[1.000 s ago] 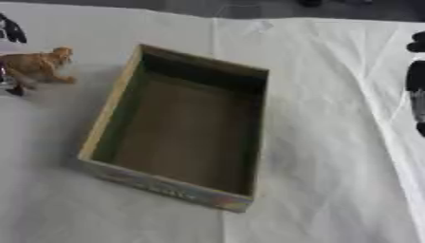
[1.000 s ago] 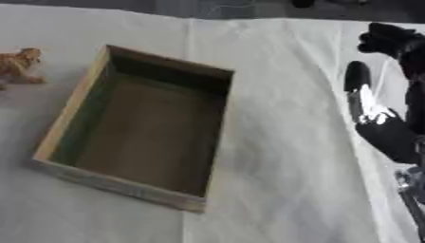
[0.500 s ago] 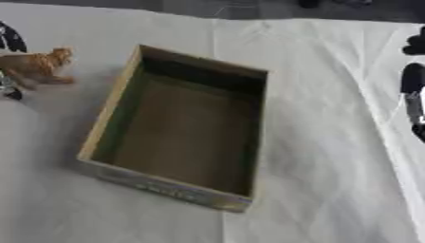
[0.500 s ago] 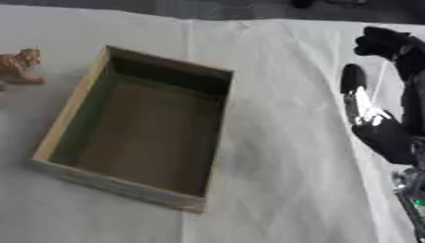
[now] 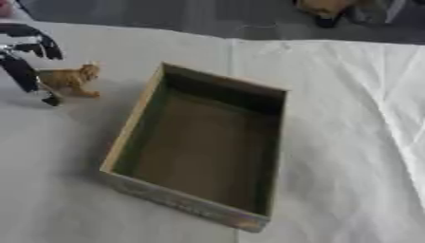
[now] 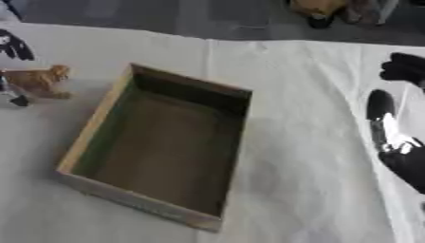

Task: Pick up objects on the table and place them in the box.

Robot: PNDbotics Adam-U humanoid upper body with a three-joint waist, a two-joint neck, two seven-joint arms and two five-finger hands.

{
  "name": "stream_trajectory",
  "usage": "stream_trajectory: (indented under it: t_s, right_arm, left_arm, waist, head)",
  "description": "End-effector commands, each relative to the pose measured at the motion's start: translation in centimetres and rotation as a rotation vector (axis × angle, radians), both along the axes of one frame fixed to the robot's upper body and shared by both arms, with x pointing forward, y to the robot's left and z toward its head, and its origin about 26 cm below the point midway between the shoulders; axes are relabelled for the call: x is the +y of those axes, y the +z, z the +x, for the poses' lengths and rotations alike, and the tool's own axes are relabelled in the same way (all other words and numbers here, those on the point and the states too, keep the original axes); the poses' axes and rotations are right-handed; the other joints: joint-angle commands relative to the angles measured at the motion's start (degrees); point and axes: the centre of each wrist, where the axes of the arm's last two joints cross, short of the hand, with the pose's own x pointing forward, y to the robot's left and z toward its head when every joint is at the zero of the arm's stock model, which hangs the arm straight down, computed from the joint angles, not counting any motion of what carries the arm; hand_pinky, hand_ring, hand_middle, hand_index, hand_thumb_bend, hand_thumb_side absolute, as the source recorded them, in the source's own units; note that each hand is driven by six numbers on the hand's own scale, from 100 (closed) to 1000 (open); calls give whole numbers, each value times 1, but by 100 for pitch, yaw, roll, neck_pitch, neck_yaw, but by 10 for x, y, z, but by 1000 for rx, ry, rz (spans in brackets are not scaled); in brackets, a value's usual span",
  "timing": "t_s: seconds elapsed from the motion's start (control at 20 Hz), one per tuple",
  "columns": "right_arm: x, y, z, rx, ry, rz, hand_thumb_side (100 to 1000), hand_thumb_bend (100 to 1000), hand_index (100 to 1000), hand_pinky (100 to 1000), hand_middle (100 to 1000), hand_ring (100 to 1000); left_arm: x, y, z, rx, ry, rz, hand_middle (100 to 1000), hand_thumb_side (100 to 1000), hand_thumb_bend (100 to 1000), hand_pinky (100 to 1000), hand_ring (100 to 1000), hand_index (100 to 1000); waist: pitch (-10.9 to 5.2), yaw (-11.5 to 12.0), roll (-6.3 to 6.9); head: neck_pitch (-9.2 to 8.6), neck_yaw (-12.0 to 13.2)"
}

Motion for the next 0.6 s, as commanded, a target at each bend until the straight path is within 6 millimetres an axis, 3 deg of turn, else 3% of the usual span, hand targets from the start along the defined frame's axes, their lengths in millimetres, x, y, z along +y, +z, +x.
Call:
stream_trajectory:
  t_s: [0.05, 0.6]
  right_arm:
    - [-2, 6, -2, -20, -3, -11, 655, 215, 836, 831, 692, 717]
    - [-2, 7, -2, -29, -2, 0, 655, 215, 836, 834, 691, 717]
  left_arm:
    - [-2, 20, -6, -65, -2, 13, 739, 203, 823, 870, 818, 811]
    - [-5, 4, 2, 7, 12, 57, 732, 191, 816, 869, 816, 796]
  waist:
    - [-184, -4, 25]
    - [-123, -33, -7]
  head:
    - [-52, -22]
    - [31, -117]
